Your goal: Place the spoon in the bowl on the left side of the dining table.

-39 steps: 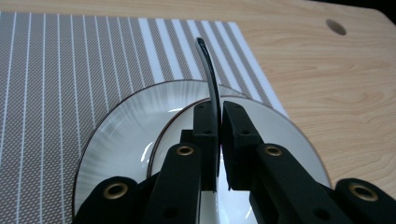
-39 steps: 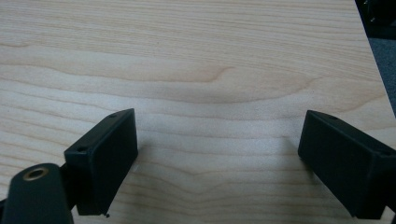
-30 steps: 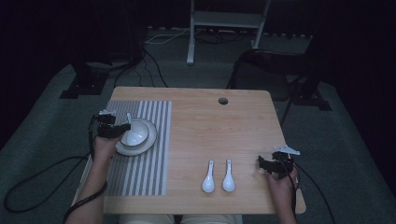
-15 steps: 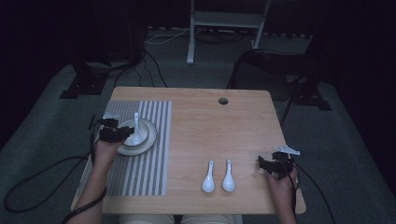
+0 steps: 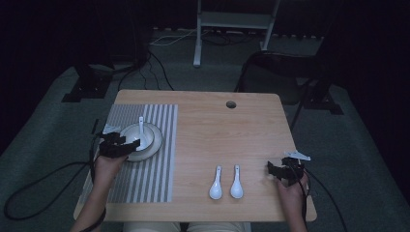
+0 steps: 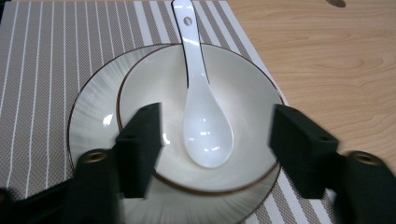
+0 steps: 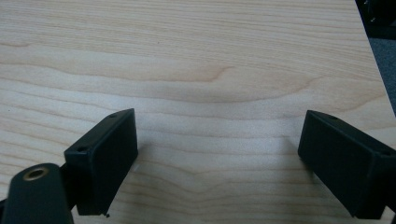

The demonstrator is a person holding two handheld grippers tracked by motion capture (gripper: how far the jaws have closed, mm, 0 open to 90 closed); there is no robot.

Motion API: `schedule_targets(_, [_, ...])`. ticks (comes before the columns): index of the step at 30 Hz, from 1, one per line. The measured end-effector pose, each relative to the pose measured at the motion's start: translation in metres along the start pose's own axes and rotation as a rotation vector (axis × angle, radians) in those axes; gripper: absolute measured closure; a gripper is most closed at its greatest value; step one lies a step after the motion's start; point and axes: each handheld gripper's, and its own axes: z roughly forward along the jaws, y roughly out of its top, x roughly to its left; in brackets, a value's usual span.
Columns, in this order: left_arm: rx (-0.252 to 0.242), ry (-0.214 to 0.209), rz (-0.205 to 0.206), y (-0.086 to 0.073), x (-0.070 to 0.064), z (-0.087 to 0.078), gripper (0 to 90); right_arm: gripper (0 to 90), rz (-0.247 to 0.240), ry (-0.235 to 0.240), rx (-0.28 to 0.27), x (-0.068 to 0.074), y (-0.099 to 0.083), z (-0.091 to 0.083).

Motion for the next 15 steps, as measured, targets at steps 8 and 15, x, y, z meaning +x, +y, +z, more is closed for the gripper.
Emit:
schedule_targets(8, [0.01,-0.011,0.024,-0.017,-0.005,-0.008,8.4,11.2,0.0,0.0,0.0,0.0,0.0,0.0])
schedule_targets(15, [0.036,-0.037,0.046,-0.036,-0.008,-0.014,0.0,11.2,0.002,0.0,0.001,0.0,0.0,0.0])
